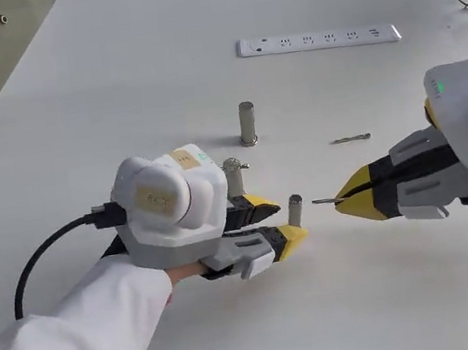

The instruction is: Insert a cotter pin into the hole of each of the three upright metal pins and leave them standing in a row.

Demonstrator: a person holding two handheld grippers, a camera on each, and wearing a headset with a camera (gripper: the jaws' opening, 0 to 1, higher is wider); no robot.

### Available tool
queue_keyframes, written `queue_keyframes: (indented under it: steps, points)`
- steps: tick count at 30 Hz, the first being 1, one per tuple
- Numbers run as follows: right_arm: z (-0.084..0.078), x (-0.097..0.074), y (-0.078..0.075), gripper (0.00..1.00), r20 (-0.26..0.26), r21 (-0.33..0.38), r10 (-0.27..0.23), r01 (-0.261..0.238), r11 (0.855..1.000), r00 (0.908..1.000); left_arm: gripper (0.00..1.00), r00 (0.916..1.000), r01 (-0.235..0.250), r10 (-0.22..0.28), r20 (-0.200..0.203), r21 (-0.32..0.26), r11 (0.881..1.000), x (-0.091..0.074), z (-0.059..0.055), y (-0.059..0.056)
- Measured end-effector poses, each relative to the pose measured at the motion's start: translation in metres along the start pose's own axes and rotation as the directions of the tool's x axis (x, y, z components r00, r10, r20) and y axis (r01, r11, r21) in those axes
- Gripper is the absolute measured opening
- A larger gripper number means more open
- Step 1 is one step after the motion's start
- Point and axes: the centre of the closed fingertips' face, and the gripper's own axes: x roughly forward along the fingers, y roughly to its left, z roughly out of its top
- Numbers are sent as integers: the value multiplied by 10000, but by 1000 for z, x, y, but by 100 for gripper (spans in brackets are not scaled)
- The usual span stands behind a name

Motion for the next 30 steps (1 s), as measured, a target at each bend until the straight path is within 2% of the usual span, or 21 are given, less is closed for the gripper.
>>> queue_keyframes:
  steps: [1, 2, 5, 8, 13, 16, 23, 26, 30]
  points:
    - [0, 1, 0, 0, 10, -33, -25, 25, 10000, 10000, 22, 9999, 119, -115, 117, -301, 9995, 1, 0, -2]
    - [1, 1, 0, 0, 34, -36, -49, 50, 10000, 10000, 22, 9998, 182, -178, 120, -327, 9993, 1, -1, -2]
    - [0, 2, -2, 0, -48, -150, -97, 97, 9998, 9999, 23, 10000, 2, -3, -65, -95, 10000, 3, -7, 1]
    - [1, 2, -4, 0, -35, -131, -74, 73, 9999, 10000, 24, 9998, -197, 197, -11, -192, 9996, 6, -8, 5]
    - [1, 0, -7, 0, -48, -189, -137, 136, 9997, 9999, 23, 9999, -165, 165, -24, 29, 9999, 12, -8, 2]
    - [3, -1, -8, 0, -12, -175, -204, 204, 9996, 9998, 21, 10000, -18, 16, -82, -251, 9997, 16, -10, -1]
    - [4, 1, -6, 0, 98, -120, -322, 323, 9994, 9994, 16, 9995, -327, 327, -41, -57, 9994, 19, -6, 3]
    - [5, 3, -4, 0, 213, -5, -336, 337, 9994, 9992, 10, 9995, -282, 283, -118, 95, 9996, 20, -6, 2]
    - [4, 5, -4, 0, 236, -1, -392, 392, 9992, 9990, 9, 9995, -242, 247, -216, 246, 9994, 20, -8, 0]
